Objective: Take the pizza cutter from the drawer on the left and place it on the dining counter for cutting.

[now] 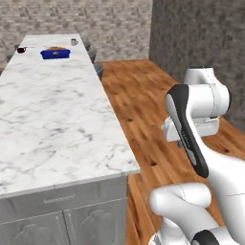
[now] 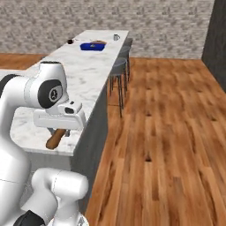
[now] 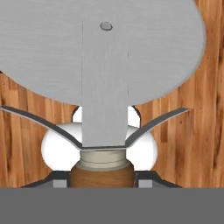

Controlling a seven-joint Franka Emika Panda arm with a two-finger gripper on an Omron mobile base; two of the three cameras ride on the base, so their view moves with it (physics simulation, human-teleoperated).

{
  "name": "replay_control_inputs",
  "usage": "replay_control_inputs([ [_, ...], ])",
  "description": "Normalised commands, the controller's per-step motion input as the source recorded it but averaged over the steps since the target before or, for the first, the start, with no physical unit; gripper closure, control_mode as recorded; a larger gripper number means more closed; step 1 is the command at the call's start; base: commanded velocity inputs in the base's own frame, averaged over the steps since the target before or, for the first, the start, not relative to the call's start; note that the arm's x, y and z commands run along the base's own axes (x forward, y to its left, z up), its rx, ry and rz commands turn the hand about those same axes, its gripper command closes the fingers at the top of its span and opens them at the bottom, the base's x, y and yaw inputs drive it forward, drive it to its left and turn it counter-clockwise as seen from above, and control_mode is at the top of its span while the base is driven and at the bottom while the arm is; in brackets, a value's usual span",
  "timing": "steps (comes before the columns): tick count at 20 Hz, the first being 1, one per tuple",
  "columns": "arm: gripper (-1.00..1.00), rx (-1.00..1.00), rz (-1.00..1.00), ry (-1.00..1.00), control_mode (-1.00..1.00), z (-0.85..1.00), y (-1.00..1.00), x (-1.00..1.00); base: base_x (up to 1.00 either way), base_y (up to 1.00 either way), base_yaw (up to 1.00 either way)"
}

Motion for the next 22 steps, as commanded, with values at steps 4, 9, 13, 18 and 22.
replay_control_inputs([
  [4,1.0,0.0,0.0,0.0,1.0,0.0,0.0,0.0,0.01,-1.0,0.04],
  [9,1.0,0.0,0.0,0.0,1.0,0.0,0.0,0.0,0.59,-1.0,0.11],
  [13,1.0,0.0,0.0,0.0,1.0,0.0,0.0,0.0,1.0,-0.97,0.19],
  [18,1.0,0.0,0.0,0.0,1.0,0.0,0.0,0.0,1.0,-0.81,0.16],
  [22,1.0,0.0,0.0,0.0,1.0,0.0,0.0,0.0,1.0,-0.73,0.13],
])
